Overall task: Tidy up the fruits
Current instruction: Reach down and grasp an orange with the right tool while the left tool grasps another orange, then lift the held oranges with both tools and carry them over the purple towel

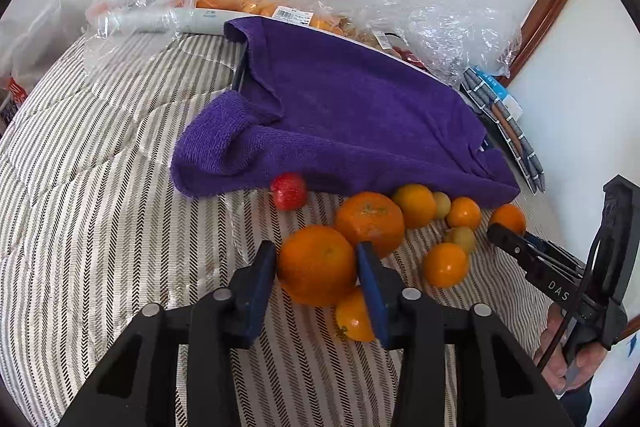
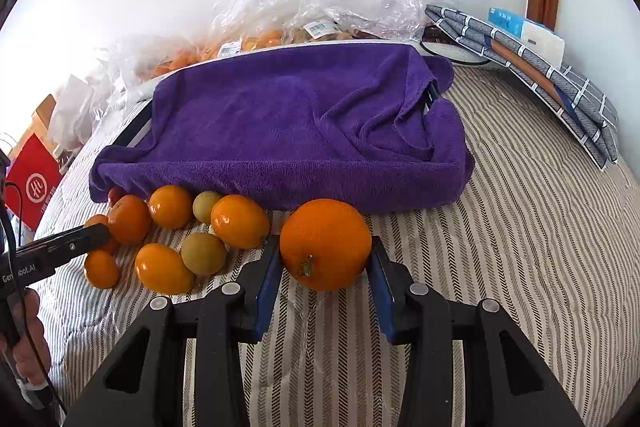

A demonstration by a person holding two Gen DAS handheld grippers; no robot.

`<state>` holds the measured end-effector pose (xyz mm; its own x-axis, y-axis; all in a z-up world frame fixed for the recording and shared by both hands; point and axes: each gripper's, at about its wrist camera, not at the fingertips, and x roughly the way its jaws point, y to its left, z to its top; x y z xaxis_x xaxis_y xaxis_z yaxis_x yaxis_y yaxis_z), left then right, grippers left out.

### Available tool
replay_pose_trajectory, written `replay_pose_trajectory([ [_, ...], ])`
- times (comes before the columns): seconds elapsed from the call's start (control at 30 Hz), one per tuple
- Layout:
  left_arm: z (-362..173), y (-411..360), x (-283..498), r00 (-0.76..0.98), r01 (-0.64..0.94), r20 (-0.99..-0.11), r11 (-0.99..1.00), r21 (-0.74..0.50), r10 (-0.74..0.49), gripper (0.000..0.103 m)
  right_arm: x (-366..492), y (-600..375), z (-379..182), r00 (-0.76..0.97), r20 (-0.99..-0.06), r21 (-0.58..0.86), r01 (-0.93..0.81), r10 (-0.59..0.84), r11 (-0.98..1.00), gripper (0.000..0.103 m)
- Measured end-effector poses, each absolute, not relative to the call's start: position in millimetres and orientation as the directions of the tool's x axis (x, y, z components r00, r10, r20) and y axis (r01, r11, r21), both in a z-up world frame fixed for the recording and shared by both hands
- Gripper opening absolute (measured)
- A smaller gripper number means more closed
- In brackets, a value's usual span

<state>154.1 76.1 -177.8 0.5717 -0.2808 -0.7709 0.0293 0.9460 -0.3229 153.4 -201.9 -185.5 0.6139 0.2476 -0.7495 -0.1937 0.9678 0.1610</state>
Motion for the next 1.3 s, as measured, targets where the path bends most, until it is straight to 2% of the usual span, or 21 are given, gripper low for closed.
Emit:
replay_pose_trajectory([
  [0.5, -177, 83, 147, 0.590, 0.007, -0.756, 0.938, -0.347, -0.284, 0.037, 149, -199, -189, 0.604, -0.759, 0.167, -0.179, 0.242, 0.970, 0.041],
  [0.93, -144, 95, 125, 0.640, -0.035, -0.727, 0.935, -0.353, -0.250, 0.037, 124, -218, -168, 0.636, -0.742, 0.156, -0.143, 0.211, 0.977, 0.041],
  [1.3, -109, 88, 142, 0.671, -0.064, -0.714, 0.944, -0.323, -0.199, 0.037, 131, -229, -129, 0.663, -0.716, 0.170, -0.136, 0.218, 0.976, 0.041],
])
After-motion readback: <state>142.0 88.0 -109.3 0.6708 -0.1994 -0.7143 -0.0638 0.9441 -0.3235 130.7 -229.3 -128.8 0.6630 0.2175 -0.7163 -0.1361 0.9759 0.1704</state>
